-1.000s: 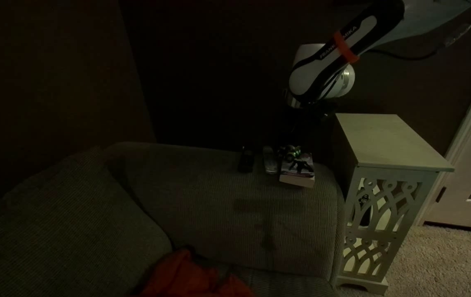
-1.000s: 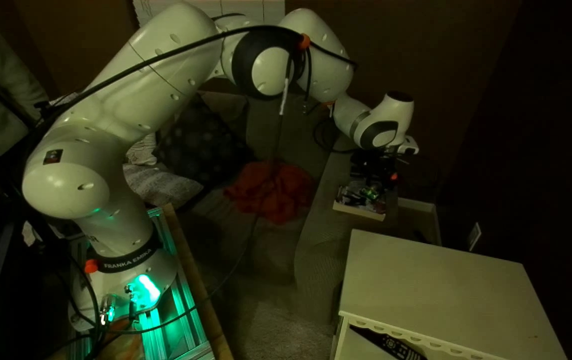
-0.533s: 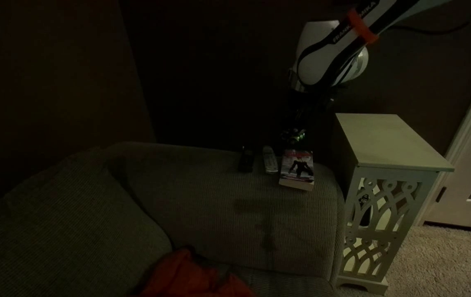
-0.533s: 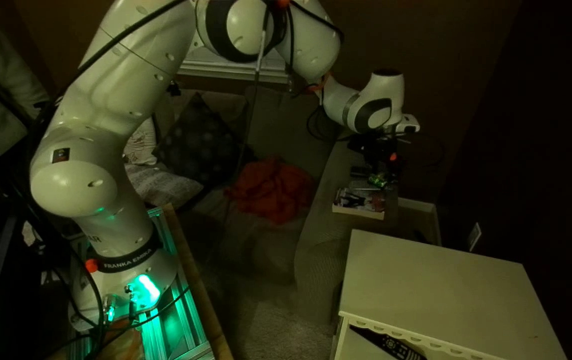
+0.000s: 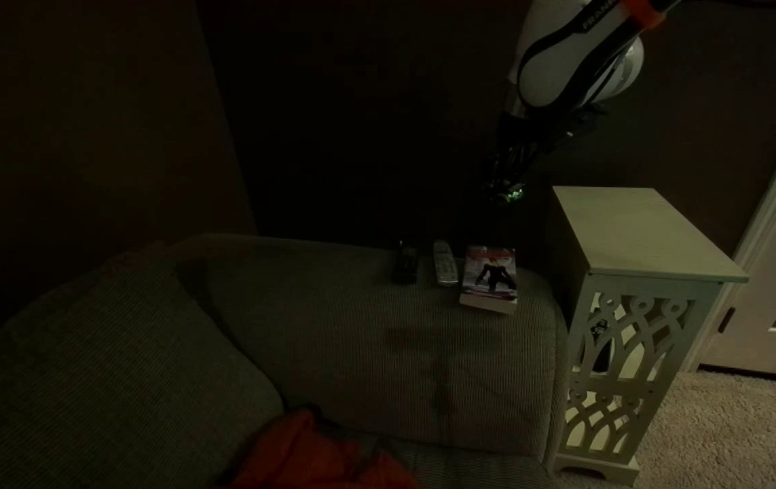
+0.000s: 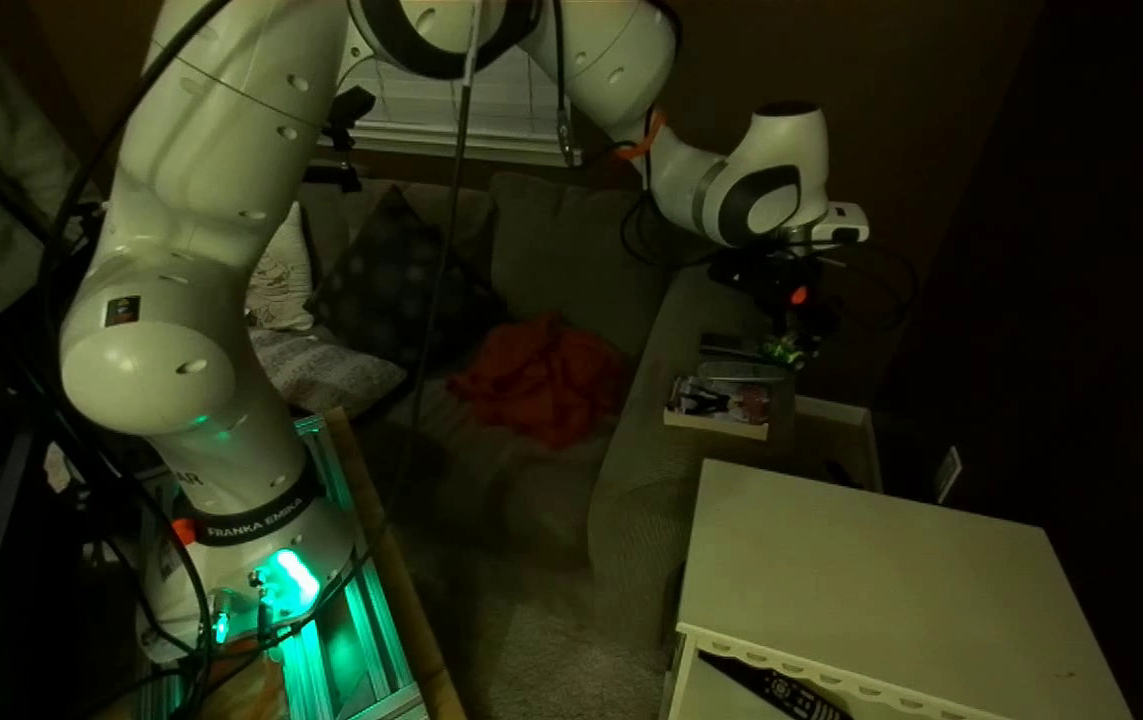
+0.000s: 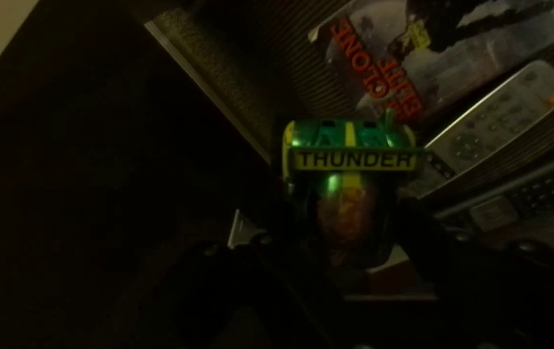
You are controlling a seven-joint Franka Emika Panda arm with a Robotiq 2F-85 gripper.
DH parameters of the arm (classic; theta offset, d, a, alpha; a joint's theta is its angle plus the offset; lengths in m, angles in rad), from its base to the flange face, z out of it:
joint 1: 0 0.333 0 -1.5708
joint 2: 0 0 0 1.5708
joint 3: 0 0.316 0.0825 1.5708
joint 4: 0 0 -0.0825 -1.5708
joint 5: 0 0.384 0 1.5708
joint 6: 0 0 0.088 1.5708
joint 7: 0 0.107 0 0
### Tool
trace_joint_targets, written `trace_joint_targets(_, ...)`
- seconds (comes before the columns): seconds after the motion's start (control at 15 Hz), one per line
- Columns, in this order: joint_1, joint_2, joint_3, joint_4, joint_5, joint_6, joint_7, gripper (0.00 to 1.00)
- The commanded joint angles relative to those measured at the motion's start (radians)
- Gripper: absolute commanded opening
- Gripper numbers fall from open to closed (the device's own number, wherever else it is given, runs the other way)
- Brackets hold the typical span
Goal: Move the small green car to the table and pick up the novel
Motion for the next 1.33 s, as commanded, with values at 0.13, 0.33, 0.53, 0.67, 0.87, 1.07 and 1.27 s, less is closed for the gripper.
trace_joint_targets(0.13,-0.075,-0.018,-0.069,0.086,0.038,0.072,0.104,0.35)
trace_joint_targets(0.33,-0.092,-0.002,-0.168,0.150,0.011,0.038,0.205,0.35)
trace_joint_targets(0.53,-0.117,0.032,-0.236,0.203,0.025,-0.017,0.301,0.35)
trace_joint_targets(0.67,-0.127,0.002,-0.221,0.157,0.011,0.005,0.269,0.60)
trace_joint_targets(0.87,-0.154,0.034,-0.219,0.200,0.038,-0.022,0.310,0.35)
trace_joint_targets(1.07,-0.203,0.115,-0.220,0.310,0.058,-0.105,0.309,0.35)
trace_joint_targets(1.27,-0.258,0.198,-0.214,0.419,0.079,-0.202,0.316,0.35)
